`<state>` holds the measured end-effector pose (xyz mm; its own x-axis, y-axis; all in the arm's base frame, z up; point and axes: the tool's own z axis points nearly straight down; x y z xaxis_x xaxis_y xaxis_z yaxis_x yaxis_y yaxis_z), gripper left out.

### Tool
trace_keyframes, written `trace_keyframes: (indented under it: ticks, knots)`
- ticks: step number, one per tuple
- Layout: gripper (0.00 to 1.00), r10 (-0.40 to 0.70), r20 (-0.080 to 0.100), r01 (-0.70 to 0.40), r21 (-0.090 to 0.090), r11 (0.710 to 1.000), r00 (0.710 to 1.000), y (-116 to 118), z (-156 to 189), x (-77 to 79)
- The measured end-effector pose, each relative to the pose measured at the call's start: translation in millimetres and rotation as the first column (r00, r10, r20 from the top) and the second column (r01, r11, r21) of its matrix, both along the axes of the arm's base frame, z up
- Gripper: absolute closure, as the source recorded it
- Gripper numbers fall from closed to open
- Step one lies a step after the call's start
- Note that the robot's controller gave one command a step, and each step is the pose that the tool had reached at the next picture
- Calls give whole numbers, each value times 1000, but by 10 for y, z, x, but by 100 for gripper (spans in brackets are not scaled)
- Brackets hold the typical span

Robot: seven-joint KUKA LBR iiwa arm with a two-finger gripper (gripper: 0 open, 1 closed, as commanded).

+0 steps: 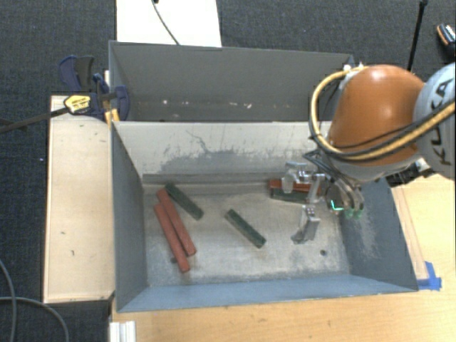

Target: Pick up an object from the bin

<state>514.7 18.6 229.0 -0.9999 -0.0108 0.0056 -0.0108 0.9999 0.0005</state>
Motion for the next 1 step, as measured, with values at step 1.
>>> trace_keyframes:
  ticks: [1]
  knots:
    - [0, 250, 1, -250, 2, 968, 968, 664, -1363, -8]
